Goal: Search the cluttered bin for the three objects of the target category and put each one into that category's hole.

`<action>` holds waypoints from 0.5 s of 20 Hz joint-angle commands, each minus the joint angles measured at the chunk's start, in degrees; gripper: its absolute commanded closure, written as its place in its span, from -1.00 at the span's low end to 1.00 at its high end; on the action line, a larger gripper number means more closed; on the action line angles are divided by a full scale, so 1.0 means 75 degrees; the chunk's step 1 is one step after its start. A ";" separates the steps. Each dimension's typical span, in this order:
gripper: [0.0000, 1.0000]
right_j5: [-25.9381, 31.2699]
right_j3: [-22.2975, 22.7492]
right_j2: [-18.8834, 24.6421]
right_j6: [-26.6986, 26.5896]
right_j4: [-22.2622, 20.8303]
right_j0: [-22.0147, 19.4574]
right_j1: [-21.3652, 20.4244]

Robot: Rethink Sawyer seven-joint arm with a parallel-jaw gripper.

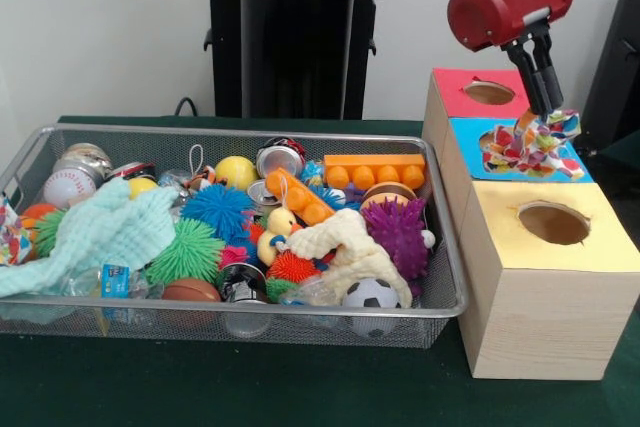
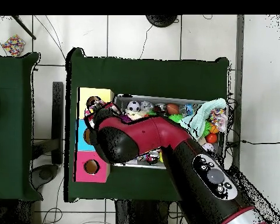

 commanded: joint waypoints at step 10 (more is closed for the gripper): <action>1.00 -0.0351 0.0035 -0.0633 0.0880 -0.0402 0.0268 0.0682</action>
